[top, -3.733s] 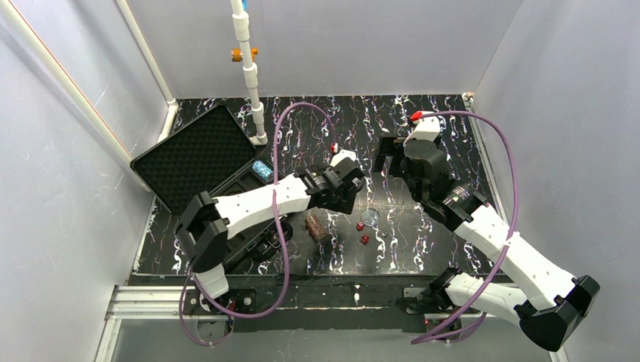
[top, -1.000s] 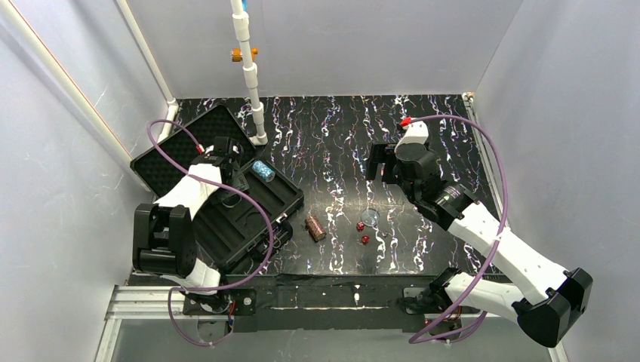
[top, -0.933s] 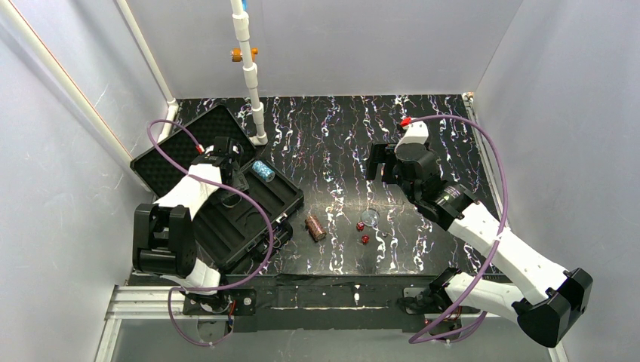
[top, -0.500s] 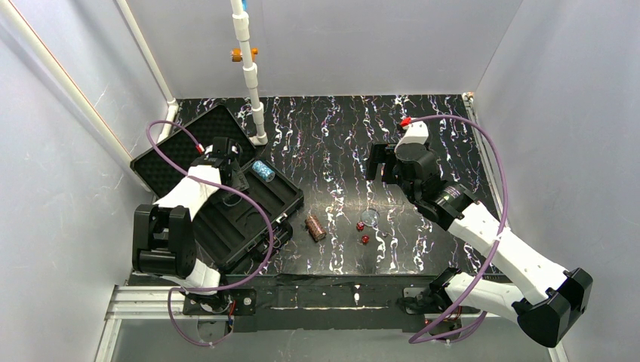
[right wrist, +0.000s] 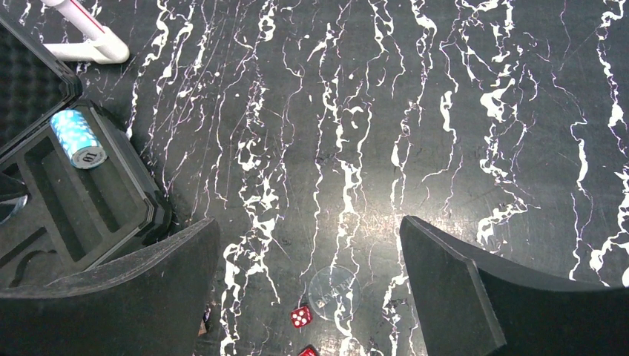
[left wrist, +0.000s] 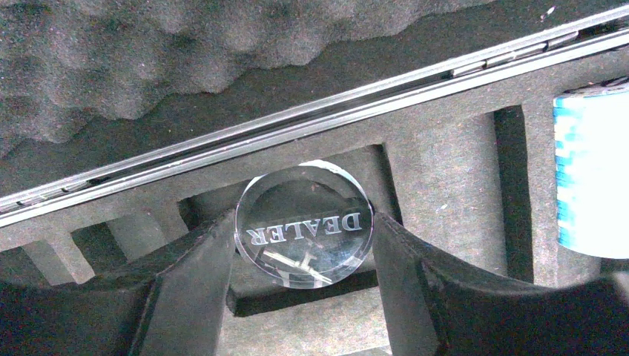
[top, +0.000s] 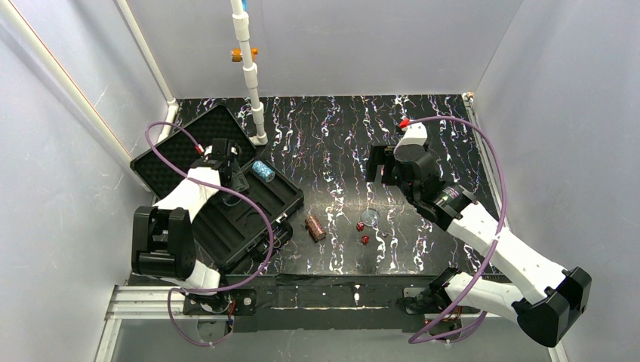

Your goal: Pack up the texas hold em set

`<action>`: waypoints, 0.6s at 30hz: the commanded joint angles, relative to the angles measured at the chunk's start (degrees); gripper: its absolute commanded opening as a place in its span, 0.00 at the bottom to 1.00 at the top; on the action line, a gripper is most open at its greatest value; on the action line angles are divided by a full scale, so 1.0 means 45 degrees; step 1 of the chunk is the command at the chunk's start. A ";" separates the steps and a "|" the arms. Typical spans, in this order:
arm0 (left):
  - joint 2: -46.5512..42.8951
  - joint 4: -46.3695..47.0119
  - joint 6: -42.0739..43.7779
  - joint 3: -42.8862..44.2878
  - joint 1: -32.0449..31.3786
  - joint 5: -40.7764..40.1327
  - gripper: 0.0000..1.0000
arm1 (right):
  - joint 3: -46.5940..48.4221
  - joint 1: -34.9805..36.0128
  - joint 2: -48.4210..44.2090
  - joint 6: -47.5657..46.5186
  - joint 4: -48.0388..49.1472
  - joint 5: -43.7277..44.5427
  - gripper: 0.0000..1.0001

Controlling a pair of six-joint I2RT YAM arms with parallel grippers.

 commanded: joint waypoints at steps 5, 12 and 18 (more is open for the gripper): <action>-0.0486 0.0728 -0.0033 -0.0410 0.0015 0.0434 0.43 | 0.0019 -0.0027 0.0061 0.0162 0.0463 -0.0115 0.99; -0.1358 0.0482 0.0058 -0.0330 0.0014 0.0519 0.59 | 0.0095 -0.0027 0.0208 0.0210 0.0463 -0.0356 0.98; -0.2073 0.0164 0.0238 -0.0142 0.0015 0.0492 0.73 | 0.0171 -0.0026 0.0399 0.0299 0.0386 -0.0534 0.98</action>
